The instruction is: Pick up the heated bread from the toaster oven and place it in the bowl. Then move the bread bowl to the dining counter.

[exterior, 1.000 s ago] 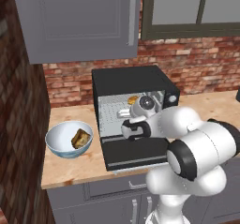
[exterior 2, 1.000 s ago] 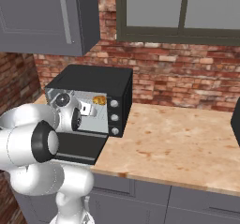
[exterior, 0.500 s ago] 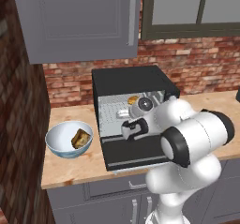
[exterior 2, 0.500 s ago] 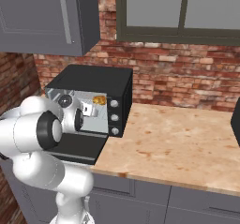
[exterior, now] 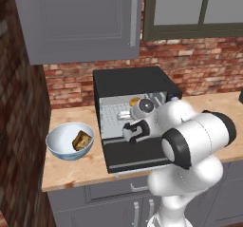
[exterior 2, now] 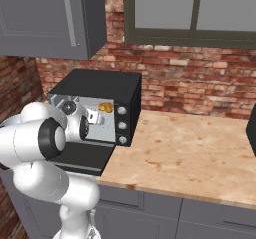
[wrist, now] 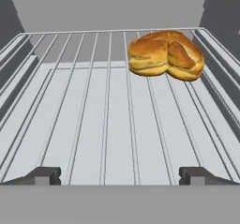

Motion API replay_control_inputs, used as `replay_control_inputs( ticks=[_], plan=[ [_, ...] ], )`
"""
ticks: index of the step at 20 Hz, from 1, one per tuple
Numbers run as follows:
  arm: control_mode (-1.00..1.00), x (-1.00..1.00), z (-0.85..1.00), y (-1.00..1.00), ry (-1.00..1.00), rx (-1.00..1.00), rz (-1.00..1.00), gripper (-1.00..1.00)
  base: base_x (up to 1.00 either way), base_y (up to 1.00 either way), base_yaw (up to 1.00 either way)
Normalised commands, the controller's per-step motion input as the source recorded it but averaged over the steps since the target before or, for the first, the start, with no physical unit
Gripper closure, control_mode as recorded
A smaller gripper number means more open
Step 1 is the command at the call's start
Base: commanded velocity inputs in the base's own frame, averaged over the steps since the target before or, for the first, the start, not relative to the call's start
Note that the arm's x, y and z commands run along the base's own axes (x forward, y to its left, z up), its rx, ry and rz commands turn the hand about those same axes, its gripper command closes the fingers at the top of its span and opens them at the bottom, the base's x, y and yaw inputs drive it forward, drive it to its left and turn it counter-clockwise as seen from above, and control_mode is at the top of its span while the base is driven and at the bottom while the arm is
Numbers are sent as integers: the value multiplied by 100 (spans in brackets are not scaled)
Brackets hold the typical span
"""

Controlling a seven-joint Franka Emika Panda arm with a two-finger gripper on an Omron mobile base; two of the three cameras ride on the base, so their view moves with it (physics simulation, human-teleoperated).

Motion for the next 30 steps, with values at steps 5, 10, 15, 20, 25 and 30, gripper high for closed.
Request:
replay_control_inputs(
  ticks=[5,10,15,20,25,30],
  plan=[
    [-100,-59,-22,-16,0,0,-3,-100,0,0,0],
    [-100,-68,-25,-20,1,0,-3,-100,0,0,0],
    [-100,-79,-26,-25,4,0,-4,-100,0,0,0],
    [-100,-82,-31,-26,7,0,-3,-100,0,0,0],
    [-100,-83,-38,-25,11,-1,-2,-100,0,0,0],
    [-100,-57,-1,-13,-8,3,-2,-100,0,0,0]
  ],
)
